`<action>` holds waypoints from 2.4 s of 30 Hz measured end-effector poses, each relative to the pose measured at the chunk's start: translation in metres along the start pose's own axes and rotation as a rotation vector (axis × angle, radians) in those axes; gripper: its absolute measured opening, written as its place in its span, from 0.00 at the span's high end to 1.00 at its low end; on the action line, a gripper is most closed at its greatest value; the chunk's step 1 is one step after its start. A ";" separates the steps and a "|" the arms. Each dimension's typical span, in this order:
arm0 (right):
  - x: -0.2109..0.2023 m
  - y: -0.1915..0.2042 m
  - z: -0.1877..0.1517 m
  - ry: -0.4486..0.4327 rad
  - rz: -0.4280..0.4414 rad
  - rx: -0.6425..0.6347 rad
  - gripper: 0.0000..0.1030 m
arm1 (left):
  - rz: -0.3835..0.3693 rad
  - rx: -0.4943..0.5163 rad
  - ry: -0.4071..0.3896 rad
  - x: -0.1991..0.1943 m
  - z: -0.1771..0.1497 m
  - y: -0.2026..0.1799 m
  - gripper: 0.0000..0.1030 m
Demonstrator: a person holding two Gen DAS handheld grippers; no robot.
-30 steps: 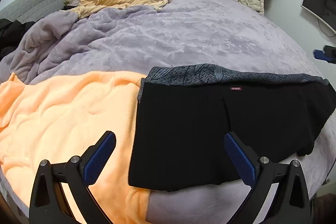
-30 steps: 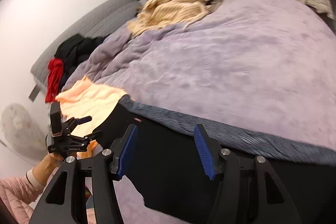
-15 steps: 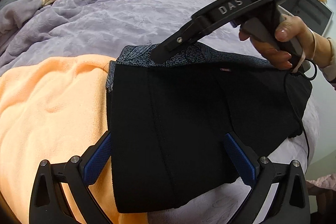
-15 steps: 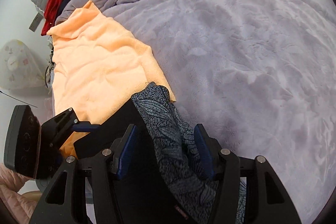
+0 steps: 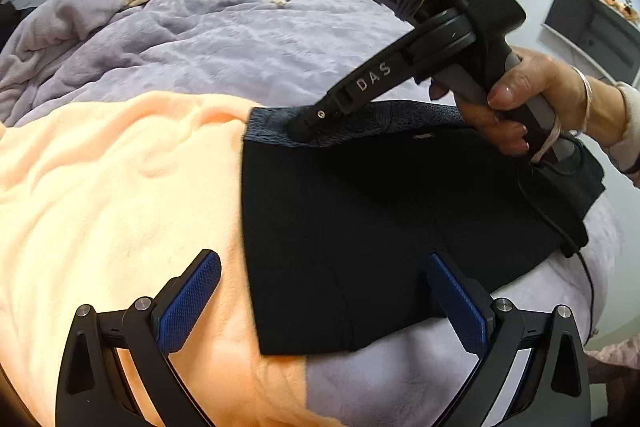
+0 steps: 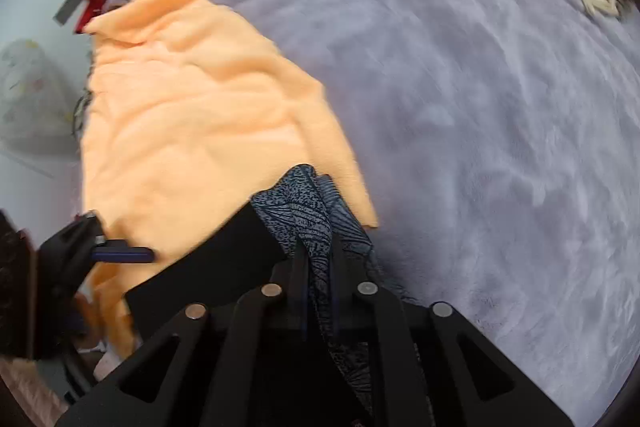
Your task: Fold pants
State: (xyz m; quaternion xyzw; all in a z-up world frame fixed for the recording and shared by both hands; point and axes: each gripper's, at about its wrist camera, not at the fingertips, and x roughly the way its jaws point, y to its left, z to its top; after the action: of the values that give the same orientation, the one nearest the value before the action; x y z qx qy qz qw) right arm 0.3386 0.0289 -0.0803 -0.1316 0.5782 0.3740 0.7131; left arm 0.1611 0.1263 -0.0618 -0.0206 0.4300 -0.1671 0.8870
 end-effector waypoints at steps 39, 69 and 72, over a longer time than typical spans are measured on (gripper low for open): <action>-0.174 -0.106 -0.415 -0.673 0.203 1.072 0.37 | 0.146 -0.025 -0.062 0.112 0.076 -0.057 0.00; -0.154 -0.115 -0.448 -0.652 0.075 1.124 0.92 | -0.034 0.374 0.190 0.086 0.037 -0.200 0.00; -0.154 -0.111 -0.469 -0.742 0.217 1.167 0.78 | -0.041 0.318 0.148 0.062 0.049 -0.173 0.00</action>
State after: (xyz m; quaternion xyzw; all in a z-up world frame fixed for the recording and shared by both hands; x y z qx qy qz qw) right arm 0.0663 -0.3971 -0.1049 0.4676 0.4128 0.0917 0.7762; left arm 0.1866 -0.0613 -0.0468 0.1237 0.4617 -0.2521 0.8414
